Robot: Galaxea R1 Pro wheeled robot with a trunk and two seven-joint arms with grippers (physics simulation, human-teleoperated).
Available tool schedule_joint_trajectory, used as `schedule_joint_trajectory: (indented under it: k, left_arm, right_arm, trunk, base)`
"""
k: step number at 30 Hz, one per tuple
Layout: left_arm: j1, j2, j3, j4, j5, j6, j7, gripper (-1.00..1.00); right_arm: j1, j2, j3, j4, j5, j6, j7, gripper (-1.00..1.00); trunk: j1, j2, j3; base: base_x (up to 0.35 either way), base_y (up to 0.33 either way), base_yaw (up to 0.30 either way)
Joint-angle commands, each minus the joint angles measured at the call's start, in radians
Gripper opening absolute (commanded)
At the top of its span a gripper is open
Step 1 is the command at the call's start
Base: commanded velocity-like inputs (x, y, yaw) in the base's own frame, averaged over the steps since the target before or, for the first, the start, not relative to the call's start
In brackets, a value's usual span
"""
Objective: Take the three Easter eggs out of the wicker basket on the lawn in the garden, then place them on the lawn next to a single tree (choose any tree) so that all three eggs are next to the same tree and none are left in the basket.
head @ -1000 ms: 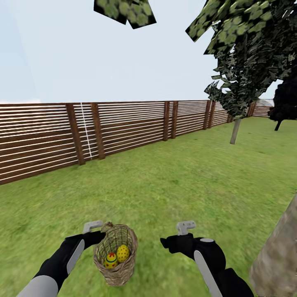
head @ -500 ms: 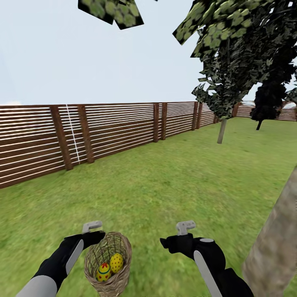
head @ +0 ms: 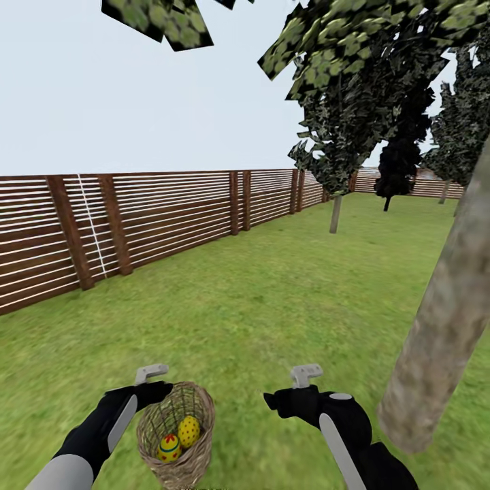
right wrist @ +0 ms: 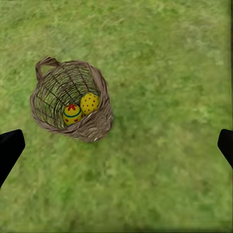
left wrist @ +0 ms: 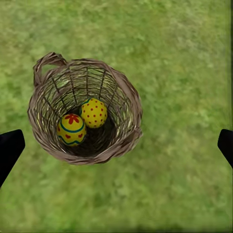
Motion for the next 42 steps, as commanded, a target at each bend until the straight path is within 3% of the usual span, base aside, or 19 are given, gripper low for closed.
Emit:
schedule_joint_trajectory:
  k: [1,20,42]
  left_arm:
    - [0.0,0.001,0.001,-0.001,0.005,0.005,-0.002,1.0]
    - [0.0,0.001,0.001,-0.001,0.005,0.005,-0.003,1.0]
    - [0.0,0.001,0.001,-0.001,0.005,0.005,-0.001,1.0]
  right_arm:
    - [-0.001,0.001,0.001,0.0,-0.007,0.004,-0.006,1.0]
    - [-0.001,0.001,0.002,0.0,-0.006,0.004,-0.006,1.0]
    - [-0.001,0.0,0.002,0.0,-0.005,0.001,-0.006,1.0]
  trunk:
    - [0.0,-0.001,0.0]
    - [0.0,-0.001,0.007]
    - [0.0,-0.001,0.027]
  base:
    - [-0.188,0.269,-0.22]
    - [-0.151,0.252,-0.046]
    - [0.065,0.018,-0.035]
